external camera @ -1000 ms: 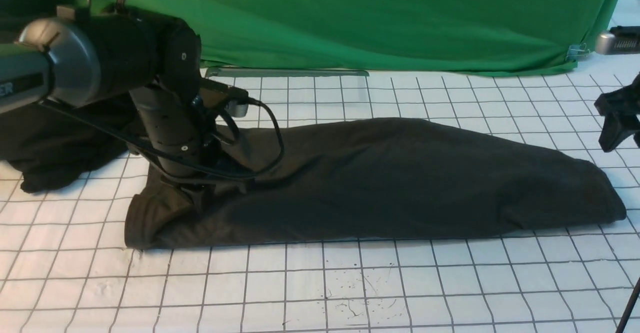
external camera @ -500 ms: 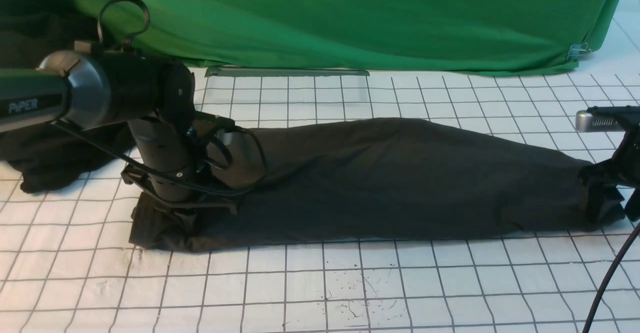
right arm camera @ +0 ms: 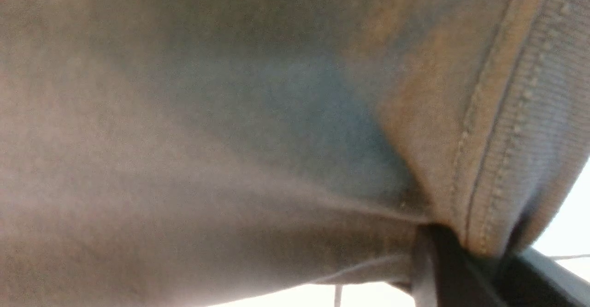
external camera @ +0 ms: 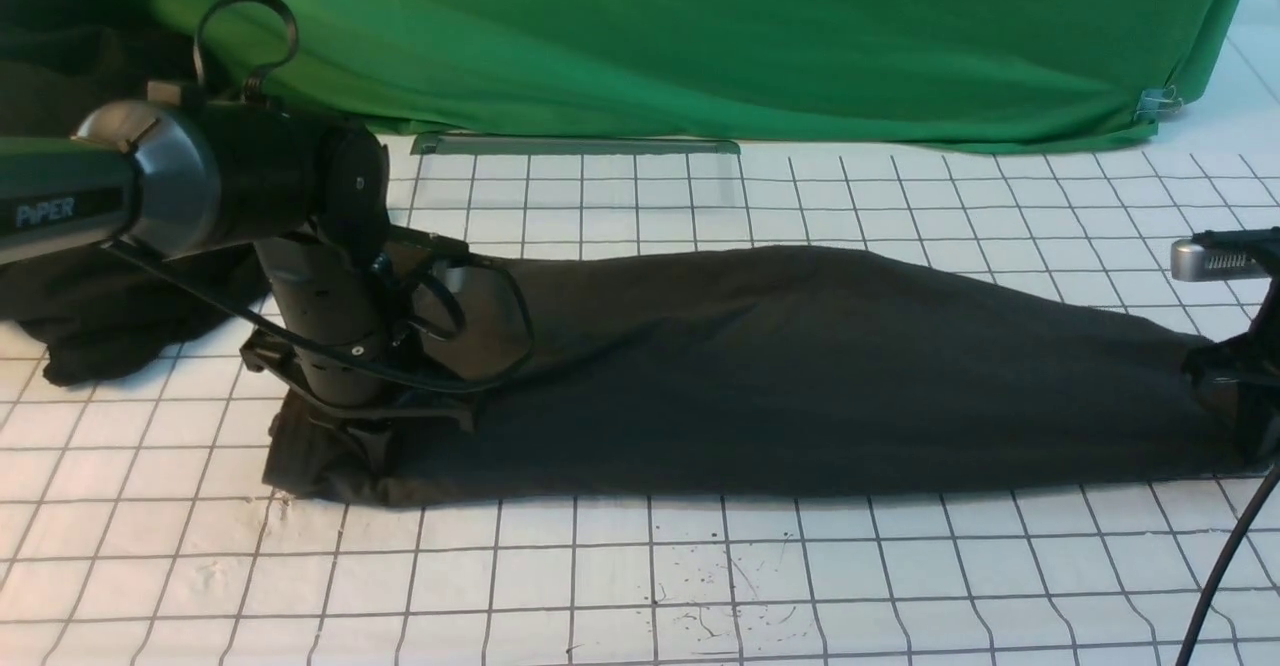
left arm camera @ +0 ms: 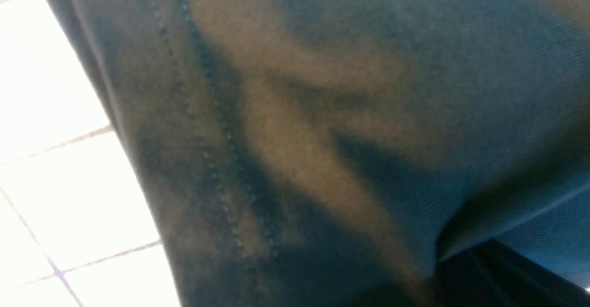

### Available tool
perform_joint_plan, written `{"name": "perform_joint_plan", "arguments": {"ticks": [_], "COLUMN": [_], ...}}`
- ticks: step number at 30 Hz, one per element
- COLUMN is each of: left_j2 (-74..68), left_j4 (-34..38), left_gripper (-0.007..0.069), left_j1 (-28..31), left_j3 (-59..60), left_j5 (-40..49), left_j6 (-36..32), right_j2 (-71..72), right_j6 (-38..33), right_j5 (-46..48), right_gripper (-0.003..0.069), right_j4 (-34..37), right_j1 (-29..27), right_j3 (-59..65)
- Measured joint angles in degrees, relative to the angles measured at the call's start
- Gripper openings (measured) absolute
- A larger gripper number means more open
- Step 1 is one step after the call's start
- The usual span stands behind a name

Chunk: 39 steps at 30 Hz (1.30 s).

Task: Fold a long-sleeved shirt over a white checkered tablecloth.
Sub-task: 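Pull the folded dark garment lengthwise by its ends to straighten it flat on the table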

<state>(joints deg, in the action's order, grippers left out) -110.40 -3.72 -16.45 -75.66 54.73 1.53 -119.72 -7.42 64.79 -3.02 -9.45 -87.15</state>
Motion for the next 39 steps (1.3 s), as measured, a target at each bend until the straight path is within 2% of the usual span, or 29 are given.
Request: {"name": "perform_joint_plan", "arguments": {"ticks": [2,3,6,8,11,17,18,19,21,25,29,35,38,39], "left_j2": [0.74,0.88,4.28,6.32,8.19,7.55,6.74,6.50,4.99,3.50,3.32,5.12,7.49,9.42], "left_j4": [0.00,0.00,-0.72,-0.73,1.07,7.25,8.22,8.34,7.57,3.27,2.31,2.56,2.49,2.49], "left_gripper": [-0.0004,-0.0004,-0.0004,-0.0004,-0.0004,-0.0004,-0.0004,-0.0004,-0.0004,-0.0004,-0.0004,-0.0004,-0.0004,-0.0004], "left_j1": [0.00,0.00,0.12,0.52,1.80,3.91,3.90,3.90,3.62,4.38,8.05,13.14,13.86,13.89], "left_j3": [0.00,0.00,-0.30,-1.63,-5.89,-11.85,-11.79,-11.58,-7.93,-0.61,4.33,5.33,5.33,5.33], "left_j5": [0.12,0.12,0.17,0.10,0.16,2.37,4.45,5.04,6.09,2.04,-2.83,-3.79,-4.75,-5.03], "left_j6": [0.00,0.06,0.34,0.39,0.40,0.45,0.26,0.15,0.12,2.71,5.03,5.81,5.81,5.81], "right_j2": [0.00,0.00,0.00,0.28,2.48,9.65,11.65,12.42,14.50,14.79,14.79,14.79,14.69,14.56], "right_j6": [0.42,0.42,1.21,1.46,1.72,1.72,1.72,1.65,0.53,-0.21,-0.46,-0.74,-0.05,0.94], "right_j5": [0.56,0.63,3.38,4.09,4.36,2.60,1.50,1.19,0.71,1.46,1.68,2.73,3.94,4.31], "right_gripper": [0.0101,0.0101,0.0292,0.0391,0.0435,0.0360,0.0320,0.0309,0.0239,0.0195,0.0190,0.0195,0.0216,0.0244], "right_j4": [-0.33,-0.33,-2.15,-2.69,-2.81,-2.94,-2.94,-2.94,-2.73,-2.68,-2.80,-2.74,-2.21,-1.65], "right_j1": [-0.04,-0.04,-0.10,-0.10,0.66,4.61,6.20,6.62,8.82,9.49,9.43,9.18,7.72,6.19], "right_j3": [0.00,0.00,-0.80,-2.10,-4.23,-7.15,-7.47,-7.48,-7.48,-7.48,-7.36,-7.30,-7.30,-7.30]}}
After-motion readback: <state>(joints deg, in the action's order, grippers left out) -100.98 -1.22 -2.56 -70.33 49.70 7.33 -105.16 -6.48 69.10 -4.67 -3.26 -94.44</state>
